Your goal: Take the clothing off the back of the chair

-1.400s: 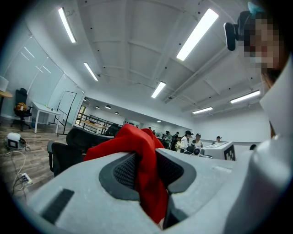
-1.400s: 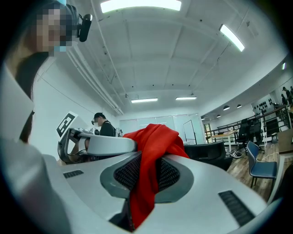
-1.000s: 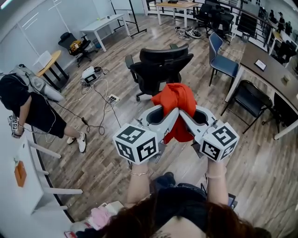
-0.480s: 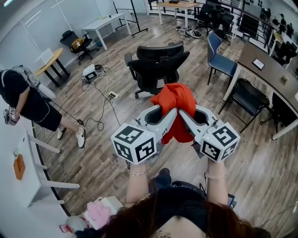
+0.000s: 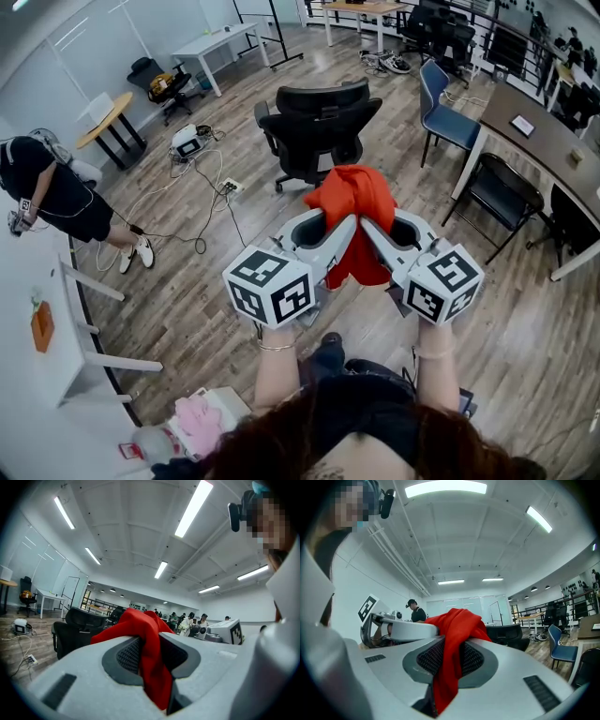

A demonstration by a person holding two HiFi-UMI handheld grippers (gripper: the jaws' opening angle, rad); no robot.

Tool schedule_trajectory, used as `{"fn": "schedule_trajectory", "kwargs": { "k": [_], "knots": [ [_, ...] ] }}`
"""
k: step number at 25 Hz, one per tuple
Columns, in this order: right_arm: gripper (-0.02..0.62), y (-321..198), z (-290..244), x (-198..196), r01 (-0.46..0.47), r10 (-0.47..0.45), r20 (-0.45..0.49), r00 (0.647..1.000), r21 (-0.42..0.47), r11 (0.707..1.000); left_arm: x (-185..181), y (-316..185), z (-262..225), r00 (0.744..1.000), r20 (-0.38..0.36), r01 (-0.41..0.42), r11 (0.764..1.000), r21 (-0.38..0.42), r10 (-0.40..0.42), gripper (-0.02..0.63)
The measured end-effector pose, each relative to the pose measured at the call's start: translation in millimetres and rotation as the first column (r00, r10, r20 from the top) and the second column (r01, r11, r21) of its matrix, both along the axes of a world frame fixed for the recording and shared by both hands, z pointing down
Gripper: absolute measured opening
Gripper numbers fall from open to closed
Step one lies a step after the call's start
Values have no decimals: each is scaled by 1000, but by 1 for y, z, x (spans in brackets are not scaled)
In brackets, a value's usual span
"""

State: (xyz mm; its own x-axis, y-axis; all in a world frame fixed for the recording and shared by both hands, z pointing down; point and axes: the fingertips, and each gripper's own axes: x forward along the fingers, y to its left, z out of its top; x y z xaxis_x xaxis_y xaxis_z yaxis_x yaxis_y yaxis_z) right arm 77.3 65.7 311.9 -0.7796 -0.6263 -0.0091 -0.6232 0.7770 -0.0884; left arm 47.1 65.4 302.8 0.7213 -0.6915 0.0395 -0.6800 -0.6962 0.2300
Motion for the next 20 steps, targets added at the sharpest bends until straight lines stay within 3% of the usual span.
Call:
{"fn": "schedule_trajectory", "kwargs": {
  "k": [20],
  "knots": [
    [67, 0, -4, 6, -4, 4, 5, 1000, 5, 1000, 7, 1, -5, 1000, -7, -2, 1000, 4, 2, 107]
  ]
}}
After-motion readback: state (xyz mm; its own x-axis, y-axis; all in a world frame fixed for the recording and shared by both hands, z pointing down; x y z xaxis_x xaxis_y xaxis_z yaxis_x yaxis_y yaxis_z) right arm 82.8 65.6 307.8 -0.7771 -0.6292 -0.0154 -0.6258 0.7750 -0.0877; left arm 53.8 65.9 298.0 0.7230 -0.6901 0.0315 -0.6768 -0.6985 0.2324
